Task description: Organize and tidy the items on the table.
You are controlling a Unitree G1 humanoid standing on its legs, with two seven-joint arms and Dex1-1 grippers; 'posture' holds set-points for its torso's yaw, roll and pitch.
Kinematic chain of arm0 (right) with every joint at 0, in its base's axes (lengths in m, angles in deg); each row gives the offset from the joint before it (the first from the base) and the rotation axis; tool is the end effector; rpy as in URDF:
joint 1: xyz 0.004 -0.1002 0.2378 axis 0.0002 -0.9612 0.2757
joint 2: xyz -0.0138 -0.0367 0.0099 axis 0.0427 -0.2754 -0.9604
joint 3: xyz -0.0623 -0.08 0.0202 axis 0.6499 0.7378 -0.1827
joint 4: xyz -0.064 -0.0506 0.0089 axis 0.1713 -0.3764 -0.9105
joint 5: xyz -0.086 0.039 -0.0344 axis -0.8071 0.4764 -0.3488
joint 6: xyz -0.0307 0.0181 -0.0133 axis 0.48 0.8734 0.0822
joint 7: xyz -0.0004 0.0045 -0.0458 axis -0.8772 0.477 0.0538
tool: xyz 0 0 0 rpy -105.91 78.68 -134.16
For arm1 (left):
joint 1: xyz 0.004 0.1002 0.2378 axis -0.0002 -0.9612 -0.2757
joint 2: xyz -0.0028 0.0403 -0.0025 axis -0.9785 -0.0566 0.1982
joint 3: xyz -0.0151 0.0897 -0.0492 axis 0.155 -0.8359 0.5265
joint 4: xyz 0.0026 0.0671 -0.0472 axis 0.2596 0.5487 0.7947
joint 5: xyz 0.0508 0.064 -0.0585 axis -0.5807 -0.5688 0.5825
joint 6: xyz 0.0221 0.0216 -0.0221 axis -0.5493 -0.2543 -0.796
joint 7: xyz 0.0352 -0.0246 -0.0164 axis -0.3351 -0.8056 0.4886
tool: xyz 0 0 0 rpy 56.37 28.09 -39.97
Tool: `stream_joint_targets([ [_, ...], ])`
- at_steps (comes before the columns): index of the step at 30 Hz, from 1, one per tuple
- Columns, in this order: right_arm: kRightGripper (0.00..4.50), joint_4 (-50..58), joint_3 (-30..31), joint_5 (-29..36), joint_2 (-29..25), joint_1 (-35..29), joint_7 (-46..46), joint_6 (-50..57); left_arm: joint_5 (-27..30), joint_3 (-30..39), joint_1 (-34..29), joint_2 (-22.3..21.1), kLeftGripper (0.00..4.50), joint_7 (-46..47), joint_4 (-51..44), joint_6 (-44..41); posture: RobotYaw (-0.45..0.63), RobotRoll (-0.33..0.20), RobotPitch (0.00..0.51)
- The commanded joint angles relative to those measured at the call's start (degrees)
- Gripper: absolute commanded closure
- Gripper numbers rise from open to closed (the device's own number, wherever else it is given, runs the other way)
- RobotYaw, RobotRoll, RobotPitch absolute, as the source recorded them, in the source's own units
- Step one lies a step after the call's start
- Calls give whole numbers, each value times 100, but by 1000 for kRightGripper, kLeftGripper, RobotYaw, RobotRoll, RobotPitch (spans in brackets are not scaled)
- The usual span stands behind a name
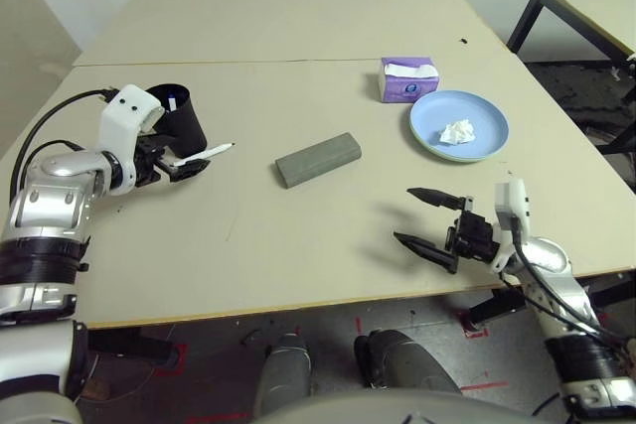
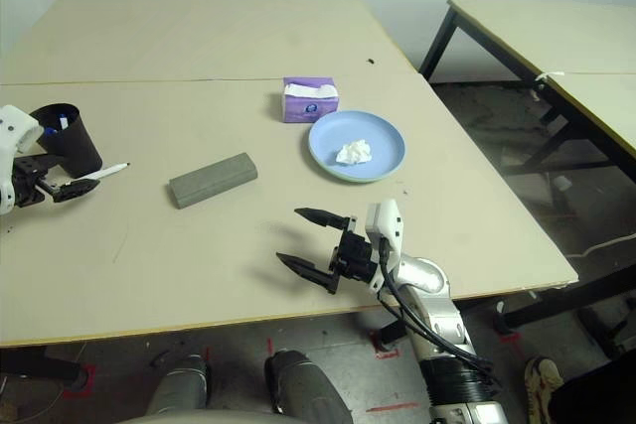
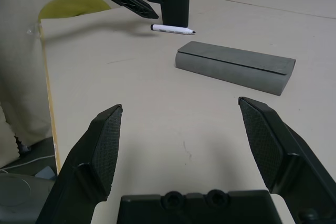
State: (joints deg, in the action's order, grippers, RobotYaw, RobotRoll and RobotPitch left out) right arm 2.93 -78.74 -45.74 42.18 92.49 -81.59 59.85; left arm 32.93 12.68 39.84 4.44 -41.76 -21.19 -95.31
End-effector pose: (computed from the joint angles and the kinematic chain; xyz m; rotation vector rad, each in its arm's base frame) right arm 0.2203 -0.2193 0.0708 -0.0415 -0.1412 1.1718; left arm 0.2596 0.3469 0.1836 0.4183 0.4526 -0.3876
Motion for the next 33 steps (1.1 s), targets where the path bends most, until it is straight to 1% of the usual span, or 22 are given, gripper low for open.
stream_joint_targets([
  [1,0,-24,11,-33,-18,51,21,-30,14,18,-9,30,33,-18,-29,-125,-81,0,98],
  [12,0,-51,7,-36,-25,122,12,-46,-74,-222,-23,-81,33,-234,-37,-917,-84,0,100],
  [18,0,21,22,-51,-23,45,44,-49,-50,-243,151,-40,33,-226,163,-1171,-92,0,98],
  [22,0,36,45,-72,-20,22,56,-64,22,-161,490,63,33,-175,605,-1362,-94,0,98],
  [25,0,58,67,-96,-21,-6,58,-76,22,-90,766,142,33,-102,1103,-1238,-97,0,98],
  [30,0,47,45,-111,-25,-24,55,-99,-27,-117,936,173,33,-105,1547,-1122,-106,0,94],
  [33,0,60,29,-113,-14,-7,88,-96,14,-123,997,208,33,-150,1708,-1248,-111,0,90],
])
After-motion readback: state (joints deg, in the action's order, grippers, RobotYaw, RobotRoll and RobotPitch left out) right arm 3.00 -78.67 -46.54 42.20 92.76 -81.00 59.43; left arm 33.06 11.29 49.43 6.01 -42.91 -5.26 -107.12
